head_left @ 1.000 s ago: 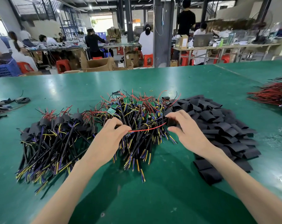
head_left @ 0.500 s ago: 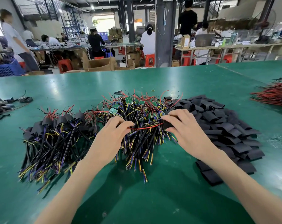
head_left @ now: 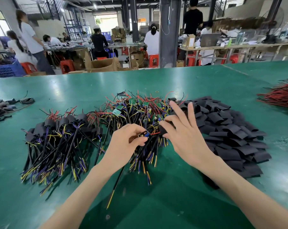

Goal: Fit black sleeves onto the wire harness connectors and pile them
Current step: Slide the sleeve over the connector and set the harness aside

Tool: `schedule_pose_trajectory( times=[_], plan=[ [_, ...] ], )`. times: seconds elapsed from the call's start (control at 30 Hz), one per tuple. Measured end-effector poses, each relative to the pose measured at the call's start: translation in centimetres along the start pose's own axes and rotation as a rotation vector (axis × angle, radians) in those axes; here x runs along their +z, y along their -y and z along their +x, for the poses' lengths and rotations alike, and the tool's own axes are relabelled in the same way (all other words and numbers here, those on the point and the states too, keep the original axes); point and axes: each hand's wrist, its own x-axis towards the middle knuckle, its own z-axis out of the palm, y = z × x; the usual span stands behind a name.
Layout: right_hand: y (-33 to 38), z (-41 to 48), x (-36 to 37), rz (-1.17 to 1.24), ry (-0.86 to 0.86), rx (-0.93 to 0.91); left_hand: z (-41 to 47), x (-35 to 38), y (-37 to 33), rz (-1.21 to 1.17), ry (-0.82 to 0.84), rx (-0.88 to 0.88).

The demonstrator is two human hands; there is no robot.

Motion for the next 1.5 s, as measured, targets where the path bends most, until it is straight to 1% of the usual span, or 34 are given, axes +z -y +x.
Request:
schedule_pose_trajectory(
  times=[0.13,0.23,0.33,0.43,0.53,0.67,0.73,0.87,1.0,1.07,1.13,1.27,1.4,1.5],
  plan=[
    [0.4,-0.1,0.3,0.132,0.012,-0.050,-0.2,0.5,-0.1,-0.107,0.041,-0.051],
    [0.6,-0.1,0.5,0.227,0.062,-0.067,-0.1,0.7,0.0,-0.157,0.025,-0.098],
    [0.9,-0.1,0.7,0.258,0.077,-0.115,0.0,0.6,0.1,-0.215,0.004,-0.153],
    [1.0,0.0,0.6,0.285,0.063,-0.141,0.0,0.4,0.2,-0.223,0.015,-0.152],
    [1.0,-0.2,0.2,0.418,0.083,-0.106,0.0,0.3,0.3,-0.212,0.031,-0.148],
    [0.8,-0.5,-0.3,0.679,0.241,-0.002,0.0,0.4,0.3,-0.209,0.058,-0.142],
    [0.7,-0.6,-0.2,0.729,0.258,0.021,0.0,0.4,0.3,-0.206,0.074,-0.142],
    [0.9,-0.7,-0.6,0.652,0.171,-0.012,0.1,0.3,0.4,-0.233,0.091,-0.179],
    [1.5,-0.4,-0.7,0.478,0.056,-0.140,0.1,0.1,0.5,-0.321,0.083,-0.214],
    [1.8,-0.2,-0.7,0.437,0.019,-0.170,0.1,0.2,0.6,-0.359,0.077,-0.221],
    [1.7,-0.3,-0.6,0.431,-0.003,-0.147,0.1,0.3,0.6,-0.390,0.089,-0.220],
    [1.4,-0.3,-0.9,0.460,0.025,-0.084,0.3,0.0,0.7,-0.482,0.105,-0.204],
    [0.8,-0.3,-1.0,0.490,0.051,-0.033,0.3,-0.4,0.9,-0.294,0.068,-0.190],
    [0.9,-0.4,-1.0,0.551,0.103,-0.010,0.1,-0.4,0.8,-0.237,0.084,-0.204]
  ],
)
